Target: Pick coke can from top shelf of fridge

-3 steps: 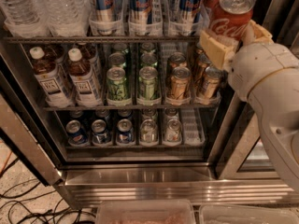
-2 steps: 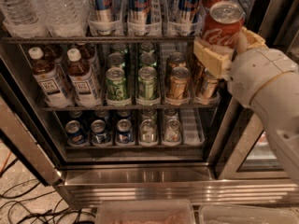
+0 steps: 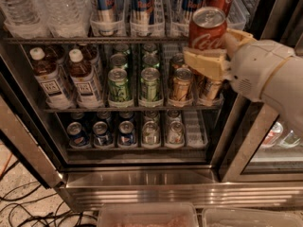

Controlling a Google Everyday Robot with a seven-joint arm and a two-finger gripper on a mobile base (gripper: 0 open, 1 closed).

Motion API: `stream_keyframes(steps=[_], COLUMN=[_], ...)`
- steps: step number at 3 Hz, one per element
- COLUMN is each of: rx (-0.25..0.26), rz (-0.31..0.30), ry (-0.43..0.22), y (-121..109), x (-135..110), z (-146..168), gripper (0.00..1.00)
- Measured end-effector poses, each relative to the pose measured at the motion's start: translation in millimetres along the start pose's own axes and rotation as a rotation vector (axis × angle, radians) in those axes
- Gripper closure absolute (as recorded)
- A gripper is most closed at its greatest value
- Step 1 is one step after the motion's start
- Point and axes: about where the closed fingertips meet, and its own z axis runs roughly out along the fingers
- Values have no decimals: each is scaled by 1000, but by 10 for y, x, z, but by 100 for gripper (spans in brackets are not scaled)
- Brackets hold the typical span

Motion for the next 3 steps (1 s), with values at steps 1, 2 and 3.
stream_keyframes(steps=[1,2,3], rx=[-138,-180,-180], rz=[7,9,9], ry=[26,29,29], y=[113,213,214], x=[26,41,41], z=[34,23,23], gripper=[100,100,100])
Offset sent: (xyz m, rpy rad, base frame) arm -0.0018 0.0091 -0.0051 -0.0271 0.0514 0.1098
